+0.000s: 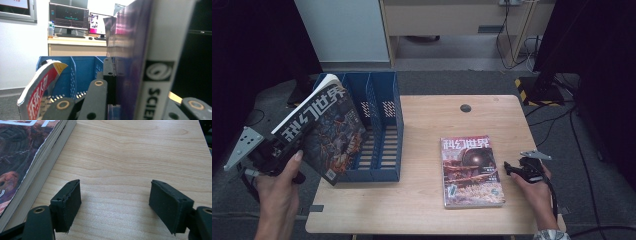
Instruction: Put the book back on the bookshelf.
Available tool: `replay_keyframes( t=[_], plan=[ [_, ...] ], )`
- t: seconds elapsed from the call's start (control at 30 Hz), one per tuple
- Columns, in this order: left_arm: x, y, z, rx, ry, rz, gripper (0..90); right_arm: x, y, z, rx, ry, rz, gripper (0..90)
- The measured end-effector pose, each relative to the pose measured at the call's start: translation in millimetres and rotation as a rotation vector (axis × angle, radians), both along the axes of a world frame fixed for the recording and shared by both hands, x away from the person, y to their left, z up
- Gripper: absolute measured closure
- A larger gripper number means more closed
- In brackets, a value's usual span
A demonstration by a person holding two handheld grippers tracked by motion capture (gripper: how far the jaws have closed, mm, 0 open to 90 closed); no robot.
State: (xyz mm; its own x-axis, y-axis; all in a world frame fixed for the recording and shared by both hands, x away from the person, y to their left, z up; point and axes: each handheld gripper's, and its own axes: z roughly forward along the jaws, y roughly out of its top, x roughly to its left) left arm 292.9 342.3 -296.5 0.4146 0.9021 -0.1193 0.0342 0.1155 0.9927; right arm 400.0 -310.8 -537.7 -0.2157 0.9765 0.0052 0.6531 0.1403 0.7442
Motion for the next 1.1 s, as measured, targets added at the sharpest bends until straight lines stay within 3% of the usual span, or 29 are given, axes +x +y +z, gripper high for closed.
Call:
replay_keyframes(
  t=[0.4,0.93,1.1],
  plan=[
    [20.1,-1.2,6.3,-0.020,0.018,0.067,82.6,0.3,0.1,0.0,-0.001,0.001,0.002,25.3],
    [50.3,-7.2,6.4,0.019,0.042,0.120,82.6,1.3,0.3,-0.2,-0.002,-0.001,0.004,25.1],
    [59.7,-12.1,2.7,0.010,0.054,0.121,82.6,1.4,0.4,-0.2,-0.002,-0.002,0.002,25.1]
  ],
)
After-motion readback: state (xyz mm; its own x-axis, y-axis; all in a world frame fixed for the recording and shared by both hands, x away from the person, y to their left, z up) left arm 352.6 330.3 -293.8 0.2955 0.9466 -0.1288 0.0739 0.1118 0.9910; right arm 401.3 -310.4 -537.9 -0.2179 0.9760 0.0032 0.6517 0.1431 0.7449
